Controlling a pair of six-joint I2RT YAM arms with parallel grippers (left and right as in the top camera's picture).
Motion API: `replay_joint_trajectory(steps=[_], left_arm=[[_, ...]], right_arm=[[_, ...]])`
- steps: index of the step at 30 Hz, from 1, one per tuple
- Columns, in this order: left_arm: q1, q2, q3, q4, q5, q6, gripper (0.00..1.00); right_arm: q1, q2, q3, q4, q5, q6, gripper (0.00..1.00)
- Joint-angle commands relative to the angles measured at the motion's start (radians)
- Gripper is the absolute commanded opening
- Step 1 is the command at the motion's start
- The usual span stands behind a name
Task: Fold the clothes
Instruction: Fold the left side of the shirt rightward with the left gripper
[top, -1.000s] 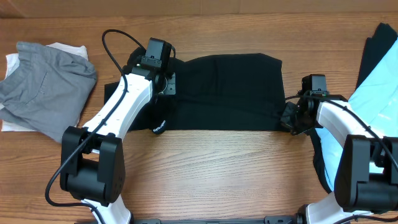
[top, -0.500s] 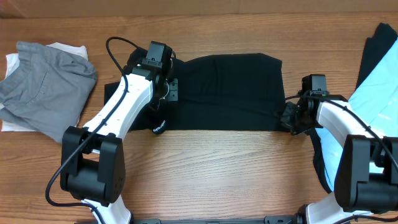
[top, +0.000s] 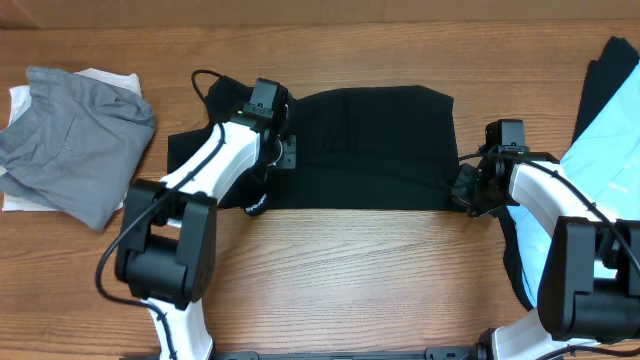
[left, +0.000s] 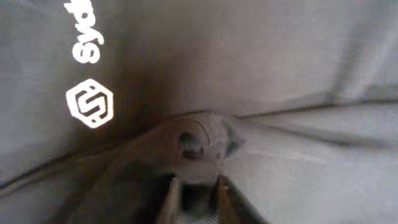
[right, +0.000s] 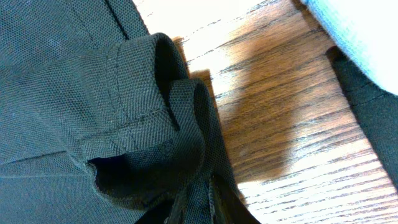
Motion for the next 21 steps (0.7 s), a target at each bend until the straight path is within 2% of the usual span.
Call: replay_joint_trajectory(steps=[1, 10, 11, 12, 13, 14, 15, 16, 18, 21], left_arm=[[0.002, 0.02, -0.001, 0.013, 0.0, -0.005, 0.04], [0.042, 0.016, 0.204, -0.026, -0.001, -0.001, 0.05], [0.043, 0.016, 0.207, -0.026, 0.0, -0.002, 0.13], [0.043, 0.016, 0.206, -0.032, 0.0, -0.002, 0.27], [0.043, 0.017, 0.206, -0.051, 0.0, -0.002, 0.47], [0.043, 0.017, 0.206, -0.075, -0.001, -0.001, 0.56], [0.043, 0.017, 0.206, -0.105, -0.001, -0.001, 0.58], [0.043, 0.017, 0.206, -0.147, -0.002, 0.002, 0.58], [0.045, 0.017, 0.206, -0.244, -0.012, 0.01, 0.52], [0.052, 0.016, 0.206, -0.406, -0.071, 0.005, 0.38]], right_arm=[[-0.001, 0.043, -0.01, 0.011, 0.002, -0.003, 0.17], [-0.001, 0.043, -0.01, 0.011, 0.002, -0.003, 0.17], [-0.001, 0.043, -0.01, 0.011, 0.002, -0.003, 0.17], [-0.001, 0.043, -0.01, 0.011, 0.002, -0.003, 0.17], [-0.001, 0.043, -0.01, 0.011, 0.002, -0.003, 0.17], [-0.001, 0.043, -0.01, 0.011, 0.002, -0.003, 0.17], [-0.001, 0.043, -0.01, 0.011, 0.003, -0.004, 0.17], [-0.001, 0.043, -0.01, 0.011, 0.003, -0.004, 0.17], [-0.001, 0.043, -0.01, 0.011, 0.002, -0.004, 0.17], [-0.001, 0.043, -0.01, 0.011, 0.003, -0.017, 0.17]])
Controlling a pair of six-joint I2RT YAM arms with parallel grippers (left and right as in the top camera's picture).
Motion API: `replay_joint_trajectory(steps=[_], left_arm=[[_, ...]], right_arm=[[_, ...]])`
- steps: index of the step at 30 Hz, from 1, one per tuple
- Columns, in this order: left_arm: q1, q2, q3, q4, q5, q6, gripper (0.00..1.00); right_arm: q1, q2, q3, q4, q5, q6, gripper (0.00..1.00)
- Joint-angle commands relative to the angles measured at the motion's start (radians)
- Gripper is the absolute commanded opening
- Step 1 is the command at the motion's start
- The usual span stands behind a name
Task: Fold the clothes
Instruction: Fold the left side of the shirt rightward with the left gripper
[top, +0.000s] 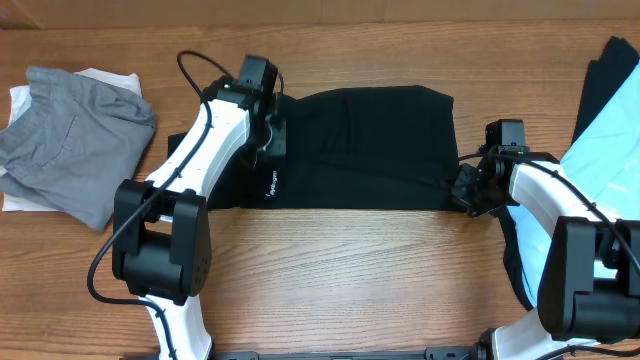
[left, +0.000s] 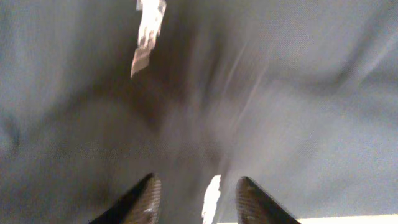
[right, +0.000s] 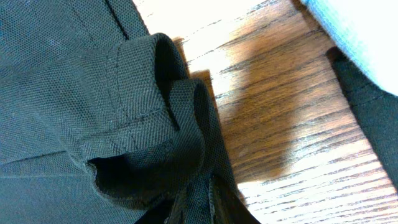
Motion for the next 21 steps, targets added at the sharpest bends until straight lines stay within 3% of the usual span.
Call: replay_joint_trajectory(steps=[1, 5, 13, 18, 21], left_arm=[[0.011, -0.001, 0.007, -0.126, -0.073, -0.006, 0.35], [0.028, -0.011, 0.007, -0.233, -0.079, -0.042, 0.35], [0.005, -0.014, 0.007, -0.284, 0.101, -0.045, 0.33], [-0.021, -0.014, -0.01, -0.357, -0.025, -0.177, 0.36], [-0.04, -0.014, -0.041, -0.272, 0.002, -0.182, 0.38]], right_arm=[[-0.001, 0.043, -0.01, 0.011, 0.003, -0.023, 0.17], [-0.001, 0.043, -0.01, 0.011, 0.002, -0.028, 0.17], [-0.001, 0.043, -0.01, 0.005, 0.003, -0.028, 0.17], [-0.001, 0.043, -0.01, 0.006, 0.002, -0.028, 0.17], [-0.001, 0.043, -0.01, 0.006, 0.002, -0.028, 0.17]])
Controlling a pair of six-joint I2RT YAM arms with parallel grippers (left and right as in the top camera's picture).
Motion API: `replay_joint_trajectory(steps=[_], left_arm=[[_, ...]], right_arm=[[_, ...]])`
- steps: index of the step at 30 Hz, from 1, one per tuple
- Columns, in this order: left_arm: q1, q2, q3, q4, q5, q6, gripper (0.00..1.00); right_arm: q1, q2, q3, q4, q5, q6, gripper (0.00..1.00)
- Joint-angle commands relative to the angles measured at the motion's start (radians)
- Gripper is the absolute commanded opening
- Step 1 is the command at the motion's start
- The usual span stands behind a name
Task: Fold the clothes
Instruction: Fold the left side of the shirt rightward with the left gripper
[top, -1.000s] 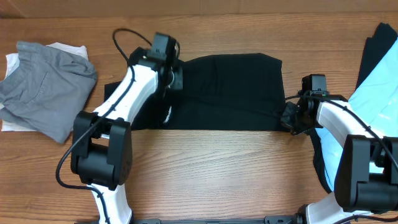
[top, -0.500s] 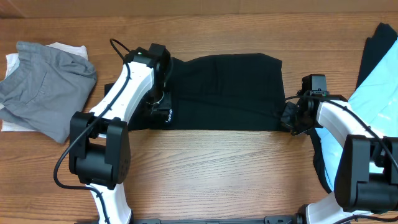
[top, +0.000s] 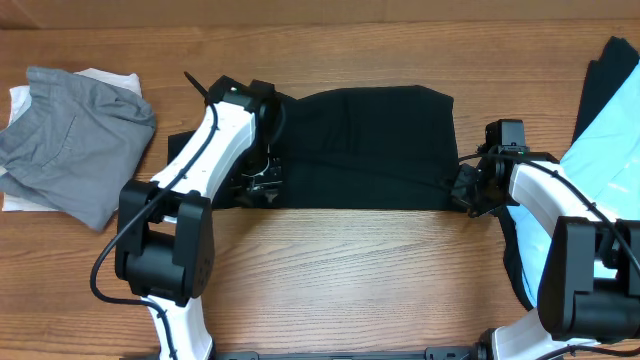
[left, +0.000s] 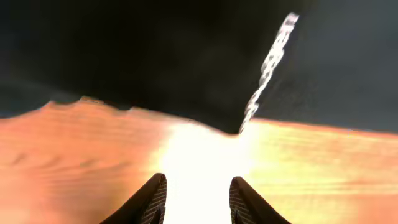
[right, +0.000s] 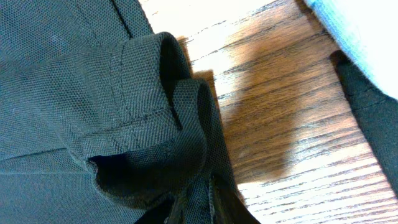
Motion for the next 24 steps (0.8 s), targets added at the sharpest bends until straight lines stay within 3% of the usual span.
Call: replay_joint_trajectory(steps=[1, 11, 19, 22, 24], left_arm=[[-0.039, -0.014, -0.054, 0.128, -0.015, -0.057, 0.4], [-0.08, -0.013, -0.153, 0.304, -0.129, -0.114, 0.44], [-0.08, -0.014, -0.158, 0.346, -0.16, -0.114, 0.44], [-0.08, -0.014, -0.158, 0.351, -0.159, -0.115, 0.38], [-0.08, -0.014, -0.158, 0.356, -0.153, -0.114, 0.23]], right_arm=[[-0.001, 0.043, -0.01, 0.006, 0.002, -0.005, 0.17], [-0.001, 0.043, -0.01, 0.003, 0.002, -0.005, 0.17], [-0.001, 0.043, -0.01, 0.003, 0.002, -0.005, 0.17], [-0.001, 0.043, -0.01, 0.007, 0.002, -0.005, 0.17], [-0.001, 0.043, -0.01, 0.006, 0.002, -0.005, 0.17]])
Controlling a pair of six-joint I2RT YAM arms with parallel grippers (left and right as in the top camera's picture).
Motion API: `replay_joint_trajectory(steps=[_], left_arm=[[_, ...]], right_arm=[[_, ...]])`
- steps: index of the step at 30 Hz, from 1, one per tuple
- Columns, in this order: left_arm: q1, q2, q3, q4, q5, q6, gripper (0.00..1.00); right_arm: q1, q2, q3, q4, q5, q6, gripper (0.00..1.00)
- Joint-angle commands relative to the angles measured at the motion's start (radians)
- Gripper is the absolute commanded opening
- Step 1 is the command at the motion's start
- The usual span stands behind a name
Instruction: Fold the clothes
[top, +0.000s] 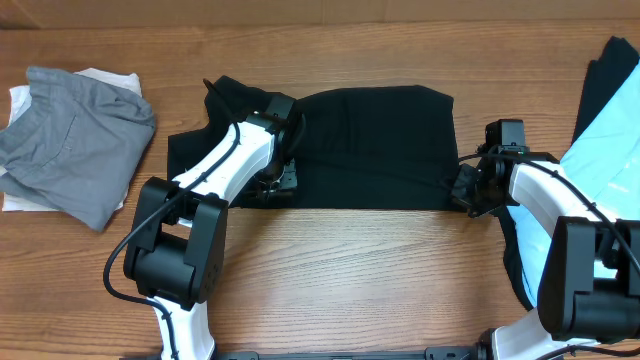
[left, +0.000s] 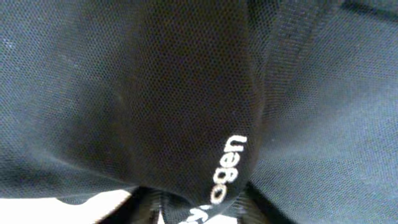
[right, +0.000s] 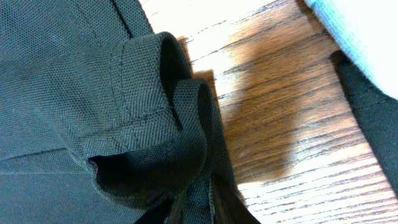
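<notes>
The black shirt (top: 370, 150) lies spread across the middle of the table. My left gripper (top: 273, 183) sits at its near left edge. In the left wrist view a fold of black mesh with white lettering (left: 225, 167) lies between the spread fingers of the left gripper (left: 202, 208). My right gripper (top: 463, 190) is at the shirt's right end. In the right wrist view the right gripper (right: 199, 208) is shut on the fabric just below the rolled, stitched hem (right: 143, 124).
A grey garment (top: 75, 140) lies heaped on a white one at the far left. Light blue clothing (top: 605, 140) and more black cloth lie at the right edge, close to my right arm. Bare wooden table (top: 350, 280) runs along the front.
My left gripper was open over bare wood just off the shirt's near edge. It is now a little to the right, with the lettered fold between its fingers. The right gripper has not moved.
My left gripper was first shut on a bunch of black fabric at the shirt's left side. Then it was open above the shirt, with the lettered part folded inward. After that it was at the near edge, and now it is around the fold. The right gripper held the right end throughout.
</notes>
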Motion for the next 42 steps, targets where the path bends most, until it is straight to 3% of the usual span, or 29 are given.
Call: replay_joint_trajectory(steps=[1, 4, 15, 21, 24, 28, 33, 37, 39, 42], left_arm=[[0.0, -0.013, -0.003, 0.012, -0.015, -0.019, 0.16], [0.0, -0.013, -0.003, 0.019, 0.018, -0.019, 0.04], [0.005, -0.013, 0.055, 0.023, 0.279, 0.087, 0.04], [0.005, -0.013, 0.07, 0.026, 0.28, 0.082, 0.06], [0.005, -0.013, 0.07, 0.023, 0.237, 0.082, 0.12], [0.005, -0.013, 0.07, 0.002, 0.142, 0.082, 0.29], [0.027, -0.013, 0.085, -0.022, 0.118, 0.075, 0.3], [0.043, -0.072, 0.17, -0.14, 0.056, 0.066, 0.32], [0.043, -0.14, 0.189, -0.229, -0.037, -0.01, 0.35], [0.043, -0.177, 0.187, -0.317, -0.032, -0.045, 0.43]], right_arm=[[-0.001, 0.043, -0.01, 0.006, 0.002, -0.005, 0.17], [-0.001, 0.043, -0.01, 0.006, 0.002, -0.005, 0.17], [-0.001, 0.043, -0.01, 0.006, 0.002, -0.005, 0.17], [-0.001, 0.043, -0.01, 0.006, 0.002, -0.005, 0.17], [-0.001, 0.043, -0.01, 0.01, 0.002, -0.005, 0.17], [-0.001, 0.043, -0.01, 0.009, 0.002, -0.005, 0.17], [-0.001, 0.043, -0.01, 0.01, 0.003, -0.005, 0.17], [-0.001, 0.043, -0.01, 0.01, 0.002, -0.008, 0.17], [-0.001, 0.043, -0.01, 0.01, 0.003, -0.008, 0.17], [-0.001, 0.043, -0.01, 0.014, 0.002, -0.008, 0.17]])
